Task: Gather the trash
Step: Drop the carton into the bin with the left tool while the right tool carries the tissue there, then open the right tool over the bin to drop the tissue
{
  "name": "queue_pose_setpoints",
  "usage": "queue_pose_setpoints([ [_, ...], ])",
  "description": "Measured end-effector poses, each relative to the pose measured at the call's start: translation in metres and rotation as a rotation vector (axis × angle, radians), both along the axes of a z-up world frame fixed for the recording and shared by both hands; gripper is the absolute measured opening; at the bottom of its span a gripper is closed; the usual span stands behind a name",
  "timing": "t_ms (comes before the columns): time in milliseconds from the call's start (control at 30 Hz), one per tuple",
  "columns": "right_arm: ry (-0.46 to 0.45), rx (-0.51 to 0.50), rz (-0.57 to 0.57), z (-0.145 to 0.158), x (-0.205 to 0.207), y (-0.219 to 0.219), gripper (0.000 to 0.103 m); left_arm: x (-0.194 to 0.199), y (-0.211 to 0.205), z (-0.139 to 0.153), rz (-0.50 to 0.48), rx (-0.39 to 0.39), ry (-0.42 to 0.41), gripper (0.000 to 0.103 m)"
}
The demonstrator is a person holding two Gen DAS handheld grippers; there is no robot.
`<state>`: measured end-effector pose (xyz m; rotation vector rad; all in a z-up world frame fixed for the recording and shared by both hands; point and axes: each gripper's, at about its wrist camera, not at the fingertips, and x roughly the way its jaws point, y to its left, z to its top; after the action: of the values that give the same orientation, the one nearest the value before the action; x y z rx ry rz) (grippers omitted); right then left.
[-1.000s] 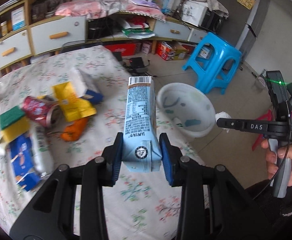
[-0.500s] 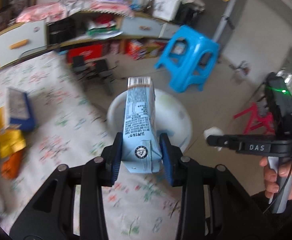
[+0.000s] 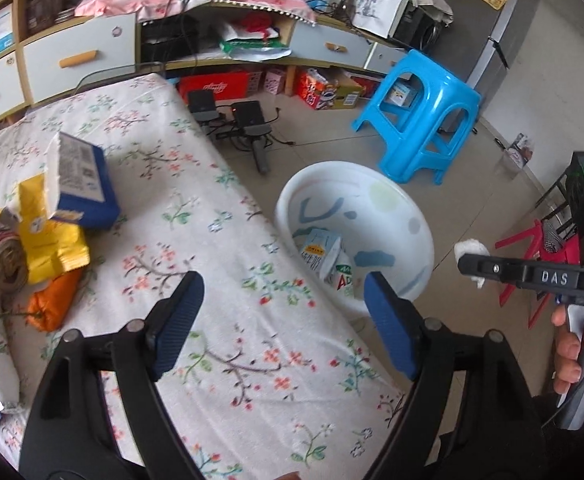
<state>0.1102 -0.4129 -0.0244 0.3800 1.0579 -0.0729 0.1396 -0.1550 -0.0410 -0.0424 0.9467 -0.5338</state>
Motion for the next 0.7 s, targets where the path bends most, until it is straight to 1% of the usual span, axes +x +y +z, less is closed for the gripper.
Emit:
queue_pose_setpoints([
  [367,0.024,-0.053,-0.011,-0.004,0.033,0.017,0.023,-0.012,0.039,0.0,0.06,0.052,0.014,0.088],
  [567,0.014,-0.074,-0.03,-0.005,0.046,0.024,0.026,-0.023,0.063,0.008,0.084,0.081,-0.015,0.089],
  [600,0.015,-0.074,-0.037,-0.006,0.048,0.024,0.028,-0.025,0.067,0.01,0.087,0.089,-0.023,0.089],
  [633,0.017,-0.073,-0.044,-0.006,0.049,0.026,0.037,-0.027,0.07,0.011,0.091,0.096,-0.03,0.089],
  [667,0.017,-0.07,-0.049,-0.006,0.05,0.027,0.049,-0.028,0.073,0.012,0.095,0.104,-0.037,0.09],
  [700,0.01,-0.067,-0.055,-0.005,0.049,0.028,0.055,-0.03,0.078,0.013,0.099,0.112,-0.044,0.09],
])
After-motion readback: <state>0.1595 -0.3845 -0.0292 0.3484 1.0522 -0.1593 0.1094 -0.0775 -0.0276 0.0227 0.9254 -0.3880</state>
